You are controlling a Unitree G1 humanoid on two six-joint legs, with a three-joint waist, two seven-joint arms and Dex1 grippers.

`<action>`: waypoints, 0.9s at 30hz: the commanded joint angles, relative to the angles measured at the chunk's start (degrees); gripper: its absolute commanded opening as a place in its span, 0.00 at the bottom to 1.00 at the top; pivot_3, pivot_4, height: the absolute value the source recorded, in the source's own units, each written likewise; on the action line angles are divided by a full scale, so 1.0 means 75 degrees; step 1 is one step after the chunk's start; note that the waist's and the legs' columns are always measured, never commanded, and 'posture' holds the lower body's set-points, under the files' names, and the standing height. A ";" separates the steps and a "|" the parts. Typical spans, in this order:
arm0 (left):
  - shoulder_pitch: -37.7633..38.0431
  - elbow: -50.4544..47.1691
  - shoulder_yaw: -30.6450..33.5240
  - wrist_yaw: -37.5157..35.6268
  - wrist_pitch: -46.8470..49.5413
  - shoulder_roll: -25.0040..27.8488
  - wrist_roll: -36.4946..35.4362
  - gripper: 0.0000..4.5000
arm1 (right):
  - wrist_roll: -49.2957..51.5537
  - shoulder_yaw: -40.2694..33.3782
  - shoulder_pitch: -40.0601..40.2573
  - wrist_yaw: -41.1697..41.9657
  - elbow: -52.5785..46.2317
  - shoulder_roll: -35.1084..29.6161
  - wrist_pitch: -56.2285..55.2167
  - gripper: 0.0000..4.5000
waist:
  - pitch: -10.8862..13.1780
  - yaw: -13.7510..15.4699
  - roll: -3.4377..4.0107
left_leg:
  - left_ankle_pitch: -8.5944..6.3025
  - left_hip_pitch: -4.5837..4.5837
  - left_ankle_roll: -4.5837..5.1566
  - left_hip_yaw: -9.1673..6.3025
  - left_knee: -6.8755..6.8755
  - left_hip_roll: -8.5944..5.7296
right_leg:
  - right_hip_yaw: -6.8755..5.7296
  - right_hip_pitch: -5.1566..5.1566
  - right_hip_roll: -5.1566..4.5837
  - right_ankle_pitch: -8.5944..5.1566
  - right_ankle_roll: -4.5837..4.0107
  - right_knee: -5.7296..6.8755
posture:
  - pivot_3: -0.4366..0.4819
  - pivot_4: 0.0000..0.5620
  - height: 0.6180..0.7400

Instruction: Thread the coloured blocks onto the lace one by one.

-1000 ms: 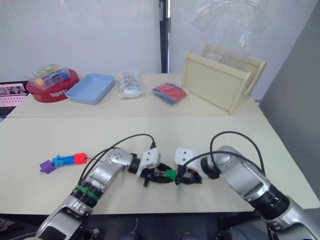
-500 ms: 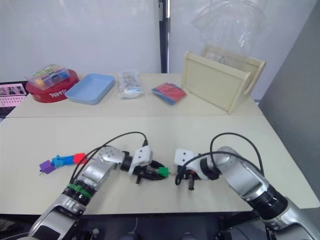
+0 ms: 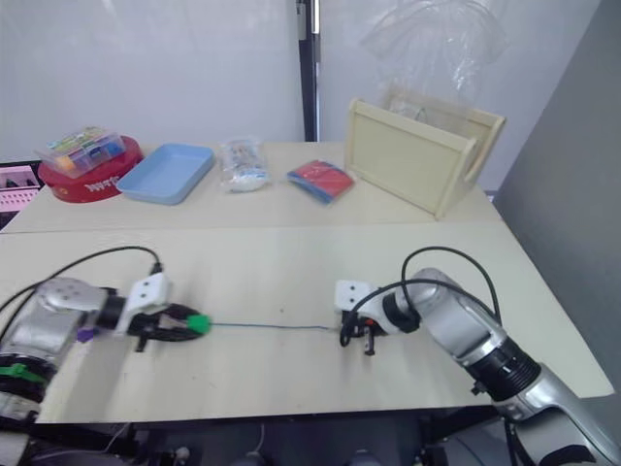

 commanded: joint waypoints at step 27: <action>-0.4311 0.4559 -0.1278 -0.1110 -0.1763 0.0775 0.1743 1.00 | -0.0131 -0.0355 0.0217 -0.0049 -0.0599 0.0016 0.0621 0.00 | 0.0006 0.0020 -0.0019 | 0.0002 -0.0049 -0.0004 0.0006 0.0008 0.0000 | -0.0010 -0.0080 -0.0002 0.0000 0.0000 0.0070 | 0.48 0.27 1.00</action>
